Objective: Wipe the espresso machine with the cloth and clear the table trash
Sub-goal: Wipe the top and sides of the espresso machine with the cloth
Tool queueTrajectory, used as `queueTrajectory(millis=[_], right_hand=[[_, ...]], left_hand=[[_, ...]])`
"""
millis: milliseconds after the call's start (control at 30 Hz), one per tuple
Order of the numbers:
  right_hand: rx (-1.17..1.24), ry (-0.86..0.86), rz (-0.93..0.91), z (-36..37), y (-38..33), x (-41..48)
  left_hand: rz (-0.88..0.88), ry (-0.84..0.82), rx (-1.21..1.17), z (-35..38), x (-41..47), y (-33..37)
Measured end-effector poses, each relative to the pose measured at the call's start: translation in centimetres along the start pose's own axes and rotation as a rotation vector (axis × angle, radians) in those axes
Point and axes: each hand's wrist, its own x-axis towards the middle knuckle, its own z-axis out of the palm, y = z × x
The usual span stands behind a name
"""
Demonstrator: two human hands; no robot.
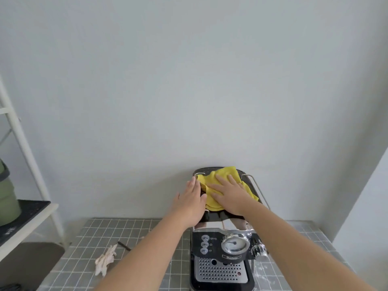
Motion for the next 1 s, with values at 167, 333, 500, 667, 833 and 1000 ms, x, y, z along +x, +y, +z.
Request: queueTrajectory(millis=[167,333,500,667,833,1000], right_hand=[[0.347,-0.041,-0.059,-1.9,1.2,-1.6],[0.133,0.178,0.109,-1.0,0.1,1.0],[0.182,-0.079,-0.159,-1.1,0.8,1.2],[0.613,0.111,-0.025,-2.2,1.8,0.3],[0.398,0.222,0.033,-0.7,0.5,2.8],[0.122,0.054,-0.162,-1.1,-0.2,2.7]], left_hand=[[-0.002,-0.008,-0.045,0.1,0.1,-0.5],[-0.017,-0.012,-0.061,0.3,0.0,-0.4],[-0.029,-0.045,-0.045,-0.5,1.0,-0.6],[-0.062,-0.087,-0.061,-1.0,2.4,-0.6],[-0.116,-0.106,-0.065,-1.0,3.4,-0.1],[-0.114,-0.013,-0.079,-0.3,3.2,-0.2]])
